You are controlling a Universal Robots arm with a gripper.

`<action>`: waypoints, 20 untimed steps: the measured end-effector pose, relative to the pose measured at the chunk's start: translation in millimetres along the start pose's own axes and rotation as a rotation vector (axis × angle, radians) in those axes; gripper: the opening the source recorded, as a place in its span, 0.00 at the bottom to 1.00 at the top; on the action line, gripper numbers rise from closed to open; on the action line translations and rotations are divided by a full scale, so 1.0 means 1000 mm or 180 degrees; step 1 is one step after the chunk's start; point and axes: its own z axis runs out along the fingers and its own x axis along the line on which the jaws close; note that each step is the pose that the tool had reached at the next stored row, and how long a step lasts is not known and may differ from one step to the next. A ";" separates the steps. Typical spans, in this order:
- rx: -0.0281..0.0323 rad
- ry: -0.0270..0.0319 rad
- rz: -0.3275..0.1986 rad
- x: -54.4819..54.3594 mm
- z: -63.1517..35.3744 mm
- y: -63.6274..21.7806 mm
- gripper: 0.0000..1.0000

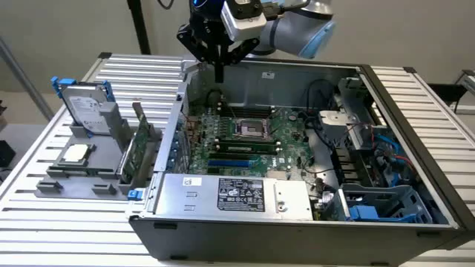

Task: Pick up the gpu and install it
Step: 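Reach for the gpu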

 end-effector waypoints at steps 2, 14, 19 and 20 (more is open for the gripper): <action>-0.0001 0.0000 0.0000 0.000 0.0000 0.0000 0.11; -0.0004 0.0001 0.0000 0.000 0.0000 0.0000 0.11; -0.0004 0.0000 0.0000 0.013 -0.0004 -0.0032 0.11; -0.0004 0.0000 0.0000 0.017 -0.0006 -0.0043 0.11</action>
